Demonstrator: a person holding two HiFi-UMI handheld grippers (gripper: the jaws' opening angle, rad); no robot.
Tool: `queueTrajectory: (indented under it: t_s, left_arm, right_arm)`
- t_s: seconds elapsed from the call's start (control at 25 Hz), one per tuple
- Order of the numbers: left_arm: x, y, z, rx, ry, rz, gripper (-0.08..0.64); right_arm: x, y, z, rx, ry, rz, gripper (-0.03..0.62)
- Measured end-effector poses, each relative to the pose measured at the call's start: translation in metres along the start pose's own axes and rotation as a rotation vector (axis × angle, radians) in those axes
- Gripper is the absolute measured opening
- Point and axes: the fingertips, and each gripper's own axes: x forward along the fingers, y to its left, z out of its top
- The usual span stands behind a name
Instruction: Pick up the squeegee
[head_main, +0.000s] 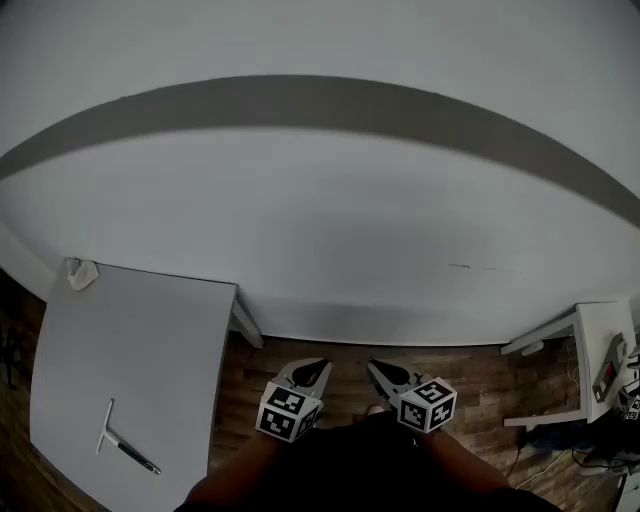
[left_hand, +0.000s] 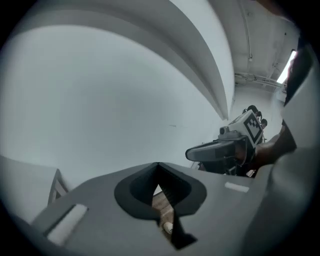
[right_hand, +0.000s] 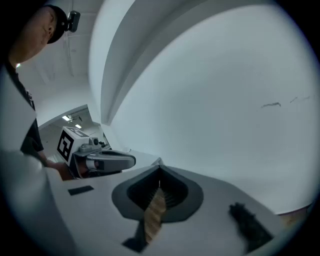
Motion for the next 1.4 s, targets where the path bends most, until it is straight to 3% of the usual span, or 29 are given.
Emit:
queueTrajectory:
  t_s: [0.88, 1.08, 1.4]
  left_arm:
    - [0.063, -0.092, 0.015, -0.130, -0.065, 0.204, 0.006]
    - [0.081, -0.122, 0.014, -0.158, -0.078, 0.225, 0.007]
    - [0.088, -0.142, -0.018, -0.221, -0.011, 0.299, 0.007]
  right_arm:
    - [-0.077, -0.083, 0.020, -0.131, 0.061, 0.184, 0.005]
    - [-0.097, -0.099, 0.003, -0.125, 0.106, 0.223, 0.005]
    - [-0.108, -0.110, -0.032, -0.064, 0.173, 0.297, 0.005]
